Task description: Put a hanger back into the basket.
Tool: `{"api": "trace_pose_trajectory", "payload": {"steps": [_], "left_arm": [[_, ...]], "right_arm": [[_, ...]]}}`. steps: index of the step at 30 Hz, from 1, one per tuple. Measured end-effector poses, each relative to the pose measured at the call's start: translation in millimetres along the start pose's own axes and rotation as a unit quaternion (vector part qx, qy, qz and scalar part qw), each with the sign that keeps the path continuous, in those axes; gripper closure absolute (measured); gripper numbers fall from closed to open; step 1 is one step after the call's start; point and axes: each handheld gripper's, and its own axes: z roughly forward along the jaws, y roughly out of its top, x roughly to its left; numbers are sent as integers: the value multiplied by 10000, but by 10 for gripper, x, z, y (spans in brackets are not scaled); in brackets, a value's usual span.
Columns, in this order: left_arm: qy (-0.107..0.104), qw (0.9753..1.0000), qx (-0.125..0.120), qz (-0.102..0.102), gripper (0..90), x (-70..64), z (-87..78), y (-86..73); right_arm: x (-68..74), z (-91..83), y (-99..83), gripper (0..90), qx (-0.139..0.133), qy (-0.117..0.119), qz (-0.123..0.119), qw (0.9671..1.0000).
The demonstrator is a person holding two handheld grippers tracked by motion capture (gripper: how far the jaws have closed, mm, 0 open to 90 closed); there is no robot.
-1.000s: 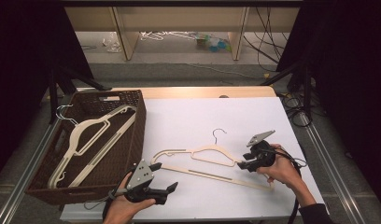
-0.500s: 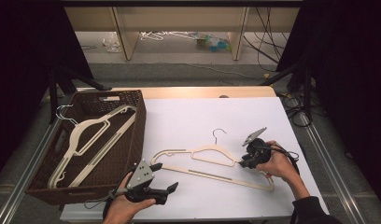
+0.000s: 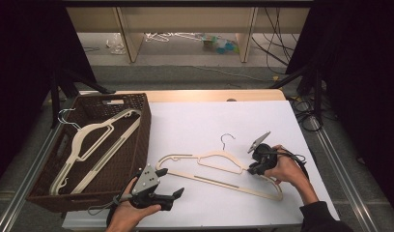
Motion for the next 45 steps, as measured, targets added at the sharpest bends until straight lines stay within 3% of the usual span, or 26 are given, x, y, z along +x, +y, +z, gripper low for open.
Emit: {"api": "trace_pose_trajectory", "payload": {"steps": [13,17,18,20,21,23,26,28,30,31,35,38,39,42,43,44,45], "left_arm": [[-42,10000,35,29,197,27,197,136],[51,9998,197,53,208,30,361,214],[155,9992,339,157,231,42,445,264],[256,9989,353,153,244,58,559,322],[242,9983,481,221,249,89,604,355],[307,9983,476,138,255,101,675,381],[380,9957,761,371,260,173,861,439],[333,9952,867,318,267,179,991,445],[393,9934,957,486,282,183,1113,462],[362,9911,1151,566,283,215,1204,486],[362,9884,1348,597,289,290,1359,536],[308,9876,1466,474,299,348,1491,548],[283,9865,1529,524,299,367,1531,559],[187,9862,1541,569,308,352,1640,561],[136,9854,1600,574,316,337,1668,563],[54,9823,1729,717,322,320,1732,584],[106,9831,1693,691,313,313,1768,596]], "right_arm": [[3,0,-3,789,3,1,-66,10000],[6,-12,-7,791,-19,-2,-149,9999],[25,-23,-2,793,24,25,-152,9999],[42,-28,-9,793,44,91,-185,9998],[49,-34,-14,793,37,117,-200,9997],[58,-42,-21,793,50,151,-184,9997],[87,-79,-32,792,30,125,-239,9996],[101,-103,-35,792,16,129,-251,9996],[121,-129,-41,792,5,125,-264,9996],[129,-160,-46,792,-35,119,-302,9995],[141,-232,-50,792,-123,89,-299,9994],[157,-271,-37,792,-116,23,-360,9993],[162,-279,-30,792,-106,33,-386,9992],[169,-297,-20,792,-120,46,-383,9992],[174,-303,-20,793,-112,60,-381,9992],[181,-310,-17,793,-143,28,-388,9991],[179,-314,-14,793,-141,23,-410,9991]]}}
